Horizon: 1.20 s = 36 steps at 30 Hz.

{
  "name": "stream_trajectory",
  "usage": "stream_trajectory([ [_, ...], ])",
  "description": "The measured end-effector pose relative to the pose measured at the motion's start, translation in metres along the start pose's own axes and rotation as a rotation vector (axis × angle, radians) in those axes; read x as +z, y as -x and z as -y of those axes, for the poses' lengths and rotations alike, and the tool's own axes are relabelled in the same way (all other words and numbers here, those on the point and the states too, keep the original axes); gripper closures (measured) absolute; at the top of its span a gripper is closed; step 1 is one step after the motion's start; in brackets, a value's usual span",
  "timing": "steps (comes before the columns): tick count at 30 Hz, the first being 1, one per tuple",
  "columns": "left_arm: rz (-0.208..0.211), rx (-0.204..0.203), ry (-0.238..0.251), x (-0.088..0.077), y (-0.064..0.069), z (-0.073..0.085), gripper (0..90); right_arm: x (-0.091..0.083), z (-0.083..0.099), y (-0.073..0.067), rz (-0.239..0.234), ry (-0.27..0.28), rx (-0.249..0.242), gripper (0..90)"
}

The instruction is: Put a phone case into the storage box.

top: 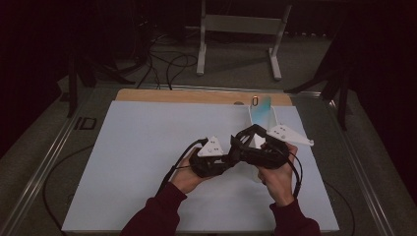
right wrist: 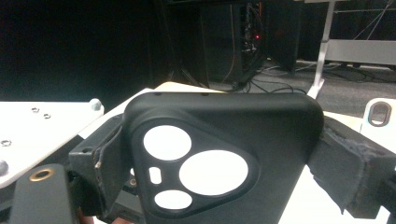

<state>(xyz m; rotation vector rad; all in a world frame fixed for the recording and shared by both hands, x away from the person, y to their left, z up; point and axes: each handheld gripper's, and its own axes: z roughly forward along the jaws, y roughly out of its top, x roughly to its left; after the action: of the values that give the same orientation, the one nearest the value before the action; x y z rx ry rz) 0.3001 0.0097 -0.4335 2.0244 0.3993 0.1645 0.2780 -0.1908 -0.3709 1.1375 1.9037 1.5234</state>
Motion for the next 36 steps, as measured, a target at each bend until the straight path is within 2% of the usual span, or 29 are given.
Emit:
stream_trajectory([
  [3,0.001,-0.003,-0.001,-0.002,-0.001,0.0,71.4,0.001,0.0,-0.001,0.005,-0.003,-0.008,13.4],
  [6,-0.003,-0.01,-0.006,-0.003,-0.002,0.0,60.6,0.002,0.001,0.0,0.009,-0.005,-0.009,13.5],
  [7,-0.015,-0.013,-0.008,-0.004,-0.003,0.0,56.8,0.002,0.001,0.0,0.011,-0.005,-0.011,13.5],
  [8,-0.027,-0.014,-0.007,-0.005,-0.003,-0.001,48.2,0.003,0.001,0.0,0.014,-0.005,-0.011,13.5],
  [10,-0.049,-0.021,0.001,-0.006,-0.003,-0.001,37.6,0.003,0.0,0.0,0.017,-0.004,-0.011,13.6],
  [11,-0.049,-0.021,0.001,-0.006,-0.003,-0.001,32.8,0.003,0.0,0.0,0.017,-0.004,-0.011,13.6],
  [12,-0.049,-0.021,0.001,-0.006,-0.003,-0.001,32.8,0.003,0.0,0.001,0.017,-0.003,-0.009,13.6],
  [13,-0.082,-0.028,0.013,-0.008,-0.003,-0.002,32.8,0.003,0.0,0.001,0.017,-0.003,-0.009,13.5],
  [14,-0.095,-0.033,0.015,-0.008,-0.003,-0.002,17.7,0.003,0.0,0.002,0.021,-0.005,-0.012,13.5],
  [18,-0.135,-0.037,0.017,-0.012,-0.004,-0.003,7.2,0.002,-0.002,0.003,0.027,0.001,-0.006,13.5],
  [23,-0.168,-0.038,0.017,-0.017,-0.006,-0.004,1.1,0.002,-0.003,0.004,0.032,0.002,-0.011,13.5],
  [28,-0.2,-0.032,0.016,-0.024,-0.008,-0.003,0.5,0.002,-0.005,0.006,0.035,0.004,-0.012,13.6],
  [36,-0.242,-0.051,0.02,-0.038,-0.014,0.002,1.0,0.004,-0.009,0.012,0.056,0.011,-0.017,13.6],
])
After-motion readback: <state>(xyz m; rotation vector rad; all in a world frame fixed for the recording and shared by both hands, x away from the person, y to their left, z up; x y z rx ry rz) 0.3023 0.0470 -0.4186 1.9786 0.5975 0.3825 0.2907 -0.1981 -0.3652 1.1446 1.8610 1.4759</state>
